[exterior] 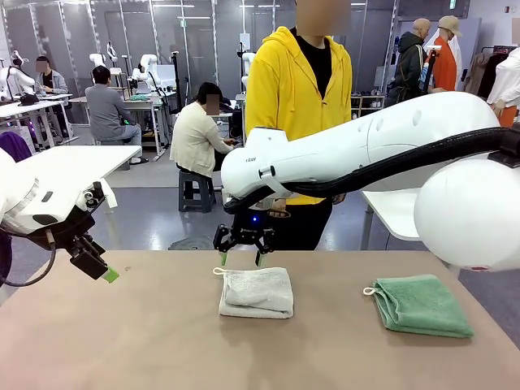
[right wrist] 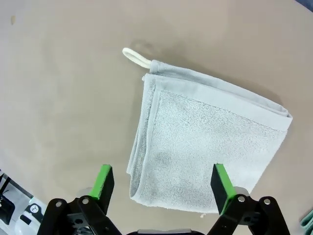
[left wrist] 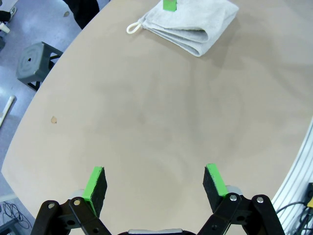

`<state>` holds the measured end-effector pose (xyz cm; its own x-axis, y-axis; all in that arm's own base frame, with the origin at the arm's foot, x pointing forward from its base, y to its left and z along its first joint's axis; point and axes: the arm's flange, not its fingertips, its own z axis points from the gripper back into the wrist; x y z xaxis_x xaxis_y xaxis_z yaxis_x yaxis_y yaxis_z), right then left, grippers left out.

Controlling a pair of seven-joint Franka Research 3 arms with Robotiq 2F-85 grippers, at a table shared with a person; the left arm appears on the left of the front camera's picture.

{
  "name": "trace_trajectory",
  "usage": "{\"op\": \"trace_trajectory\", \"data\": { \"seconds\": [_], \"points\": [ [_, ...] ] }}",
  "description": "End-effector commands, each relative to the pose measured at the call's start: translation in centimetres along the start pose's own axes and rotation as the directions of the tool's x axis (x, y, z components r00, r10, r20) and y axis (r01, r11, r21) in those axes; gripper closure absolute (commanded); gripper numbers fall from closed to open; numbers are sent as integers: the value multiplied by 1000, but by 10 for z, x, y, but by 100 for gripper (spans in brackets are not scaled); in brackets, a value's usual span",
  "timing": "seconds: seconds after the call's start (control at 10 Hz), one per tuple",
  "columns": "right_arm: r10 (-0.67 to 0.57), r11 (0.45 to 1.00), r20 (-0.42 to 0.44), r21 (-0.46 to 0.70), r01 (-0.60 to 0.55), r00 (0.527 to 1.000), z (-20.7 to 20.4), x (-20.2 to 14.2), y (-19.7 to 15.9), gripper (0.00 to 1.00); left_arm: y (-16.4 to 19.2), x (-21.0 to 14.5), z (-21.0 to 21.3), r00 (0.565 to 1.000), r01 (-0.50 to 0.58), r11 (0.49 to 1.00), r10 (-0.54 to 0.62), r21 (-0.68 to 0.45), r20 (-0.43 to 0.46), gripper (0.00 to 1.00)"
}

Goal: Fold the towels and place them in the basket.
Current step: When a person lays out a Towel with hook on the table, fold it in half twice.

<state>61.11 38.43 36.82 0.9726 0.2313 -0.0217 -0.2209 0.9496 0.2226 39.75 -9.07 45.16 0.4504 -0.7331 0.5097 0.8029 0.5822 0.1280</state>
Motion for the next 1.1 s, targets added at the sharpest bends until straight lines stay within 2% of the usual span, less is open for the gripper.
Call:
{"op": "trace_trajectory", "data": {
  "seconds": [0.0, 1.0],
  "points": [
    [0, 1000, -3, -5, 0, 1000, -3, 0, 2, 0, -1, 1, 1, 1000, -6, 1000, 6, 16, -11, 0],
    [0, 1000, -3, -5, 0, 1000, -3, 0, 2, 0, -1, 1, 1, 1000, -6, 1000, 6, 16, -11, 0]
  ]
}}
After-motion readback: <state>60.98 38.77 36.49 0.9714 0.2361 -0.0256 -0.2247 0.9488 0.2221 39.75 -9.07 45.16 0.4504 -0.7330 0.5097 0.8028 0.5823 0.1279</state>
